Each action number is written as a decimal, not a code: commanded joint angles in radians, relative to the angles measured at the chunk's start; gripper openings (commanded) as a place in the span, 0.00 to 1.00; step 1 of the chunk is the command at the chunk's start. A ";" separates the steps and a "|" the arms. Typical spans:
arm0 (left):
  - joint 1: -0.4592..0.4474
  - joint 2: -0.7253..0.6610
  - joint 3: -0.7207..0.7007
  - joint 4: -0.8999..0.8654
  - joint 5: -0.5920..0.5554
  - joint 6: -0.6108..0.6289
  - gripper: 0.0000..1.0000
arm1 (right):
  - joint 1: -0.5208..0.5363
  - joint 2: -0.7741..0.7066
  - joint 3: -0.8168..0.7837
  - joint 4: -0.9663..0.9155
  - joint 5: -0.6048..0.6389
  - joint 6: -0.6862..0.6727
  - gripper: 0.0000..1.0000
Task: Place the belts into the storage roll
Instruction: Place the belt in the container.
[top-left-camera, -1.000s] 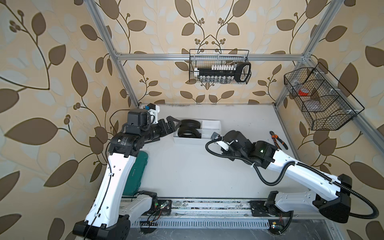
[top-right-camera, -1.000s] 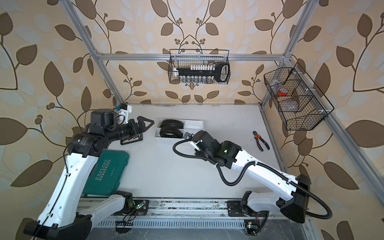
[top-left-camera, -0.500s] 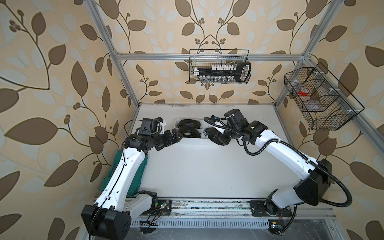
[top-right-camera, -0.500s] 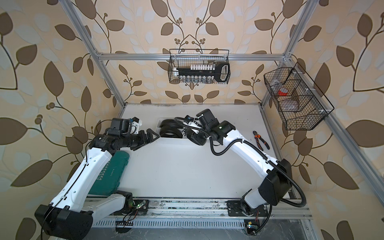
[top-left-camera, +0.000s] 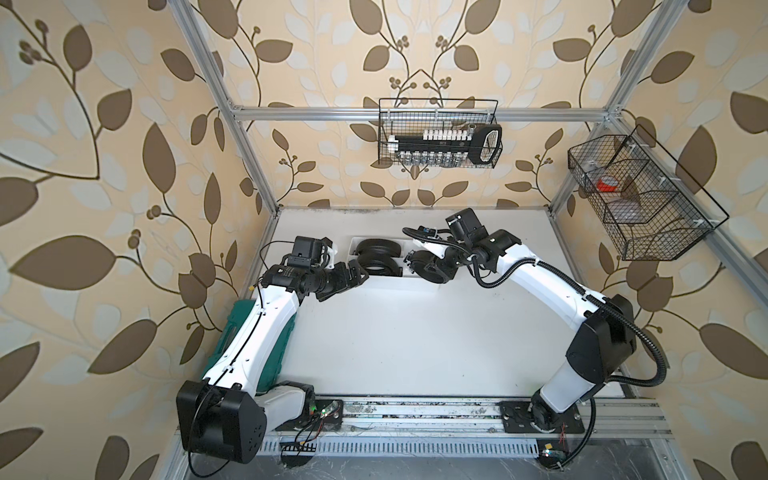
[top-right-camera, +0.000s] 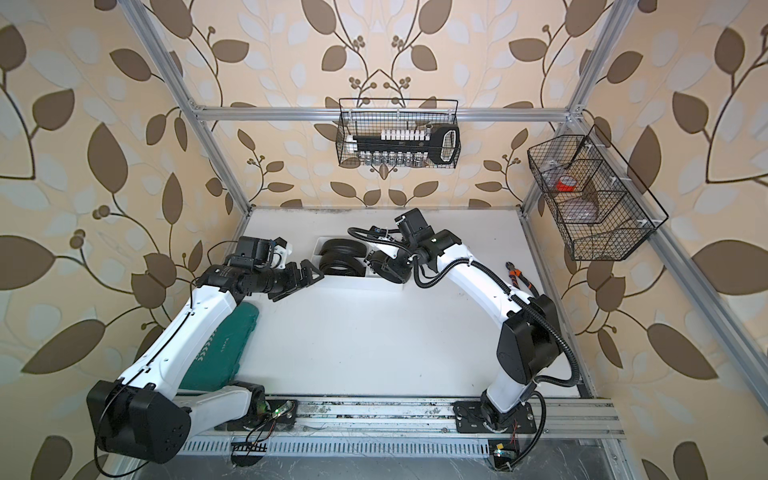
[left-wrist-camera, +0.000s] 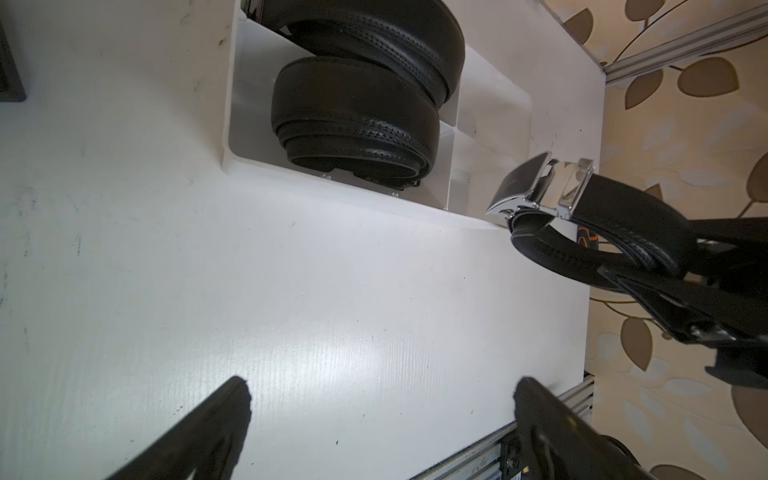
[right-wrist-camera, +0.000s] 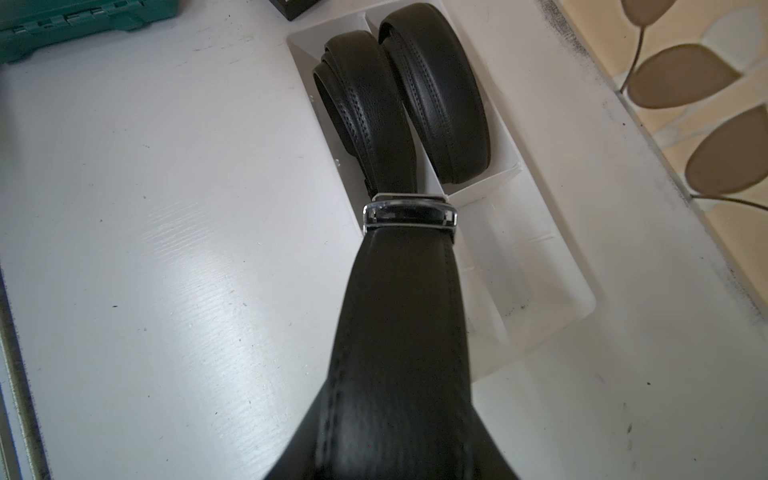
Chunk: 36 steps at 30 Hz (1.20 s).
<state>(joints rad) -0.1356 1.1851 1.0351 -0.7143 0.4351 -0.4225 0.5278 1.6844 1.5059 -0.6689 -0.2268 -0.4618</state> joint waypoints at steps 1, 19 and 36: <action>0.010 0.009 -0.021 0.038 -0.002 0.024 0.99 | -0.021 0.014 0.069 0.082 -0.074 -0.110 0.27; 0.030 0.089 -0.028 0.058 -0.008 0.046 0.99 | -0.145 0.292 0.396 -0.041 -0.245 -0.311 0.29; 0.044 0.134 -0.025 0.053 0.005 0.045 0.99 | -0.196 0.507 0.600 -0.258 -0.380 -0.409 0.27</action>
<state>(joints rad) -0.1028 1.3186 1.0031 -0.6750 0.4347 -0.3950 0.3313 2.1696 2.0632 -0.8734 -0.5186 -0.8246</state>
